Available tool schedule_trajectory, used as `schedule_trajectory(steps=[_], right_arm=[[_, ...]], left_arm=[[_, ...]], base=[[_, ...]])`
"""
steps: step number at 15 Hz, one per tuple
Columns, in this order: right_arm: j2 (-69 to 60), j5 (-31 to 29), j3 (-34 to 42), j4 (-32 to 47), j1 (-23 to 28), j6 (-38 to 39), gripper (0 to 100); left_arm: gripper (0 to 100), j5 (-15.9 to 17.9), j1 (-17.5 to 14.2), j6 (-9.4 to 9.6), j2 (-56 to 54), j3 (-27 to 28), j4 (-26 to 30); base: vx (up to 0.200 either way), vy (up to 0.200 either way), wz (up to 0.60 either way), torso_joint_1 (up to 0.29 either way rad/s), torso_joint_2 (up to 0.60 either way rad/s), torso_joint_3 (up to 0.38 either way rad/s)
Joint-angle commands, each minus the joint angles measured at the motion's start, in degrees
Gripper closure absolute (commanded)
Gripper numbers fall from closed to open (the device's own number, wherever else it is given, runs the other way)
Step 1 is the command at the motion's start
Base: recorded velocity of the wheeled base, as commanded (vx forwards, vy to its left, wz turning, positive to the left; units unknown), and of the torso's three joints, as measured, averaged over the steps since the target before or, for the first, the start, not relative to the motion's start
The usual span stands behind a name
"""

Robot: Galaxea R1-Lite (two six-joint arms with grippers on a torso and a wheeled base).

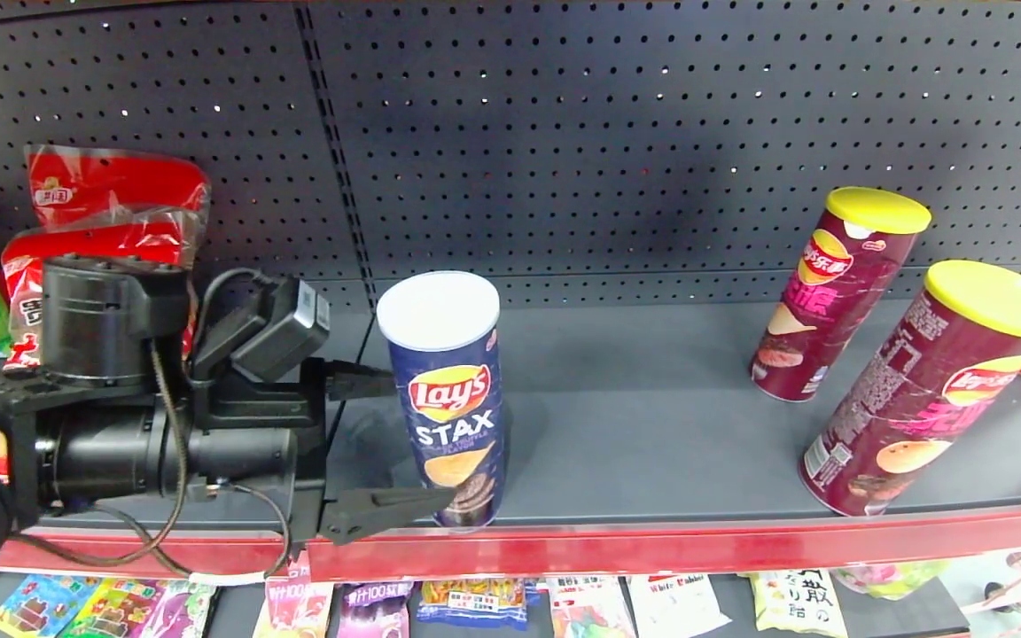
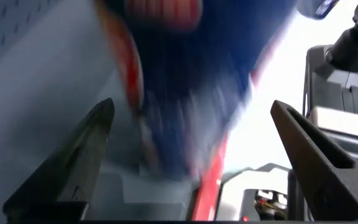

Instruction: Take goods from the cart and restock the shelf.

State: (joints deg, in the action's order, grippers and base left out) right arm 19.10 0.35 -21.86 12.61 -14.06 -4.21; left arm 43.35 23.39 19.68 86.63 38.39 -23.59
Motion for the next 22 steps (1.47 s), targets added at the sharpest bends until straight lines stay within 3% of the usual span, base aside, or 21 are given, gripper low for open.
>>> schedule_trajectory(steps=[1, 3, 7, 9, 16, 22], right_arm=[[7.9, 4.3, -5.6, -0.1, -3.3, -0.1, 100], [15.4, 7.9, -11.6, -0.4, -7.3, -0.3, 100], [28.9, 8.2, -22.8, -0.7, -17.8, -2.1, 100], [32.8, 7.7, -26.4, -0.7, -21.5, -2.3, 100], [44.1, 5.8, -36.6, -1.3, -26.1, -2.3, 100], [52.6, 4.3, -39.6, -8.3, -27.8, -2.5, 100]], left_arm=[[0, -0.5, -4.0, -0.16, -10.7, -7.6, 1.0], [0, -2.9, -4.3, -0.25, -16.9, -10.4, 4.5], [0, -7.5, -4.3, -0.25, -25.1, -12.1, 13.1], [0, -8.8, -4.3, -0.34, -25.7, -12.1, 13.2], [0, -10.0, -4.3, -0.34, -25.6, -11.8, 13.2], [0, -10.0, -4.3, -0.95, -25.5, -11.7, 13.2]], base=[[0.0, 0.0, 0.0, 0.0, 0.0, 0.0], [0.0, 0.0, 0.0, 0.0, 0.0, 0.0], [0.0, 0.0, 0.0, 0.0, 0.0, 0.0], [0.0, 0.0, 0.0, 0.0, 0.0, 0.0], [0.0, 0.0, 0.0, 0.0, 0.0, 0.0], [0.0, 0.0, 0.0, 0.0, 0.0, 0.0]])
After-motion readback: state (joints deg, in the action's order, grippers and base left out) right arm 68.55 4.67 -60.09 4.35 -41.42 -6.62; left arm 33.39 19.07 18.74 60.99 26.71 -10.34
